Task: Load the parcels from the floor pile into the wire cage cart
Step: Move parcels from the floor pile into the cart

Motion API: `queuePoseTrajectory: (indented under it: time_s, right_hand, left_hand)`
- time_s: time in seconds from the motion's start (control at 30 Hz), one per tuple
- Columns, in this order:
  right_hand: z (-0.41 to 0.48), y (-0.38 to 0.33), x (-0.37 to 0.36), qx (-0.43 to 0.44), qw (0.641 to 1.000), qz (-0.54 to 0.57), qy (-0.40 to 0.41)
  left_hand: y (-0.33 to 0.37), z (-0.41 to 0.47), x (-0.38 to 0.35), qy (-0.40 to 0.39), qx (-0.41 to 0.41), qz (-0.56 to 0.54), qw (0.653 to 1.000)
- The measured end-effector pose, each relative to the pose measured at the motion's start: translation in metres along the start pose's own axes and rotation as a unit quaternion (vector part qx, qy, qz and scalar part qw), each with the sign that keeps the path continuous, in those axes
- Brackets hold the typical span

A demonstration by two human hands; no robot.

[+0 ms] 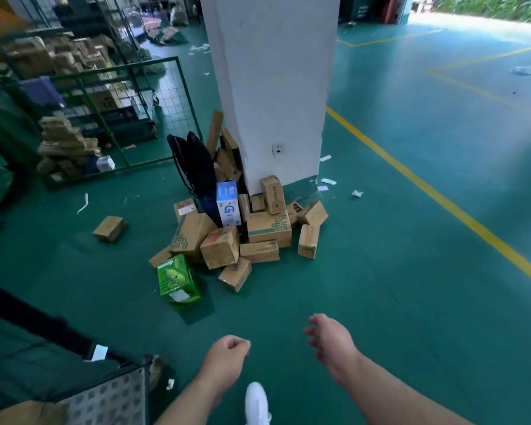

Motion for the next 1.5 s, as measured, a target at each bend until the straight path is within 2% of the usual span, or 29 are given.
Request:
queuePoseTrajectory:
  time_s: [0.2, 0.3, 0.4, 0.53, 0.8, 0.97, 1.13, 1.2, 1.37, 1.5]
  right_hand:
    - [0.074, -0.063, -0.021, -0.028, 0.999, 0.015, 0.021]
    - [0.101, -0.112, -0.013, -0.014, 0.998, 0.006, 0.056]
    - [0.126, -0.164, -0.003, 0.020, 0.997, 0.006, 0.070]
    - [0.160, -0.203, 0.009, 0.008, 0.992, 0.056, 0.113]
    - [0.248, -0.236, 0.067, -0.047, 0.982, 0.095, 0.154]
    - [0.345, -0.280, 0.117, -0.074, 0.990, -0.031, 0.120]
    - [0.446, -0.356, 0.138, -0.063, 0.977, -0.201, 0.039]
    - [0.483, -0.394, 0.132, -0.057, 0.969, -0.240, 0.021]
    - [0.560, -0.465, 0.088, -0.057, 0.956, -0.286, -0.030]
    - [0.617, -0.484, 0.050, -0.064, 0.946, -0.311, -0.060]
  left_hand:
    - [0.079, 0.115, 0.001, 0.001, -0.004, 0.043, 0.999]
    - [0.142, 0.169, -0.009, -0.031, -0.014, 0.097, 0.995]
    - [0.223, 0.213, -0.031, -0.077, -0.066, 0.142, 0.985]
    - [0.314, 0.244, -0.071, -0.120, -0.116, 0.162, 0.973]
    - [0.370, 0.306, -0.162, -0.199, -0.059, 0.204, 0.957]
    - [0.422, 0.358, -0.184, -0.168, -0.012, 0.220, 0.961]
    - [0.496, 0.407, -0.174, -0.089, 0.016, 0.105, 0.990]
    - [0.515, 0.419, -0.167, -0.062, 0.035, 0.046, 0.996]
    - [0.533, 0.457, -0.153, -0.046, 0.089, -0.014, 0.995]
    - [0.540, 0.519, -0.157, -0.040, 0.130, -0.020, 0.991]
Point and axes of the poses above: each hand's wrist, its own z-axis towards the middle knuckle, its own x-axis out of the back of the hand, y = z × x, the point moved 1 cm from there along z, towards the middle knuckle, and after that the axes turned 3 degrees about x, right-handed, at the moved point
